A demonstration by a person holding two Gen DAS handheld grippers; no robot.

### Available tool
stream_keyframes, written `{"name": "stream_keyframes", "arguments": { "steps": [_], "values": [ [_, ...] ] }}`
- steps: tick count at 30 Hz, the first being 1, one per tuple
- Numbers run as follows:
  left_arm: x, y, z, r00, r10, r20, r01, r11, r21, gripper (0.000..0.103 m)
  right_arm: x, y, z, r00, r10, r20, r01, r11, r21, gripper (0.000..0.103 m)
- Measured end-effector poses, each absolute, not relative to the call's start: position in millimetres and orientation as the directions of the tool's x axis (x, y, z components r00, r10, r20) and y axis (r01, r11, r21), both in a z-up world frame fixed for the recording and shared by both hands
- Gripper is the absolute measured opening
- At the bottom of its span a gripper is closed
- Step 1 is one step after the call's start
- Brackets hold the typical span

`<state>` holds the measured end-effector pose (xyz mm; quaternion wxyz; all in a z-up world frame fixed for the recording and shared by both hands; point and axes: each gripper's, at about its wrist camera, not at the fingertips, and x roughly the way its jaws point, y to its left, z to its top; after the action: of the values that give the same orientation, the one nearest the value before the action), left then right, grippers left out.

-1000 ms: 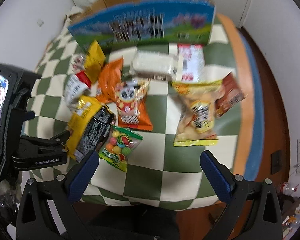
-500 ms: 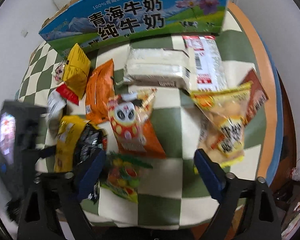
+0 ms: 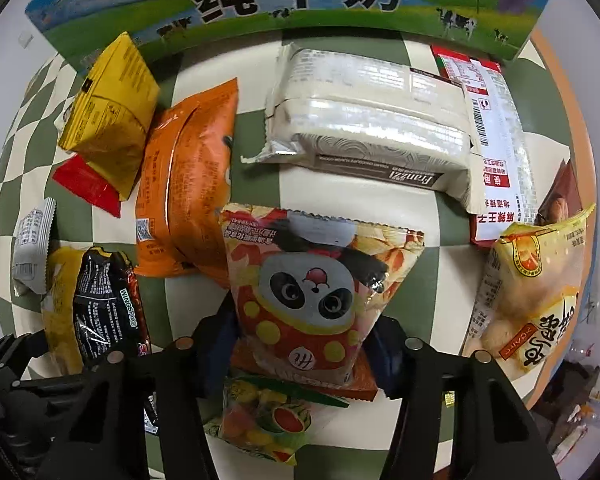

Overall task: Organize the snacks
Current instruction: 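Grasp the yellow-and-black bag with left tool while right tool grasps the panda bag, then carry both bags into the cardboard box and open both tools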

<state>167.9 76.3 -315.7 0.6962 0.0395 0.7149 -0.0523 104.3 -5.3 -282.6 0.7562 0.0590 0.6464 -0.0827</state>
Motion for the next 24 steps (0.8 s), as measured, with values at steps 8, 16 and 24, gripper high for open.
{"name": "stream_keyframes", "arguments": {
  "steps": [8, 16, 24],
  "values": [
    [158, 37, -342, -0.015, -0.005, -1.000, 0.159, 0.987, -0.008, 0.091, 99, -22, -269, 0.142, -0.037, -0.989, 0.207, 0.978, -0.007, 0.053],
    [156, 47, -303, 0.026, -0.032, -0.999, 0.160, 0.987, -0.028, 0.080, 98, -32, -252, 0.157, -0.005, -0.988, 0.202, 0.979, 0.027, 0.049],
    [145, 56, -274, 0.060, -0.066, -0.996, 0.175, 0.983, -0.055, 0.079, 84, -55, -229, 0.182, 0.049, -0.982, 0.204, 0.975, 0.086, 0.048]
  ]
}}
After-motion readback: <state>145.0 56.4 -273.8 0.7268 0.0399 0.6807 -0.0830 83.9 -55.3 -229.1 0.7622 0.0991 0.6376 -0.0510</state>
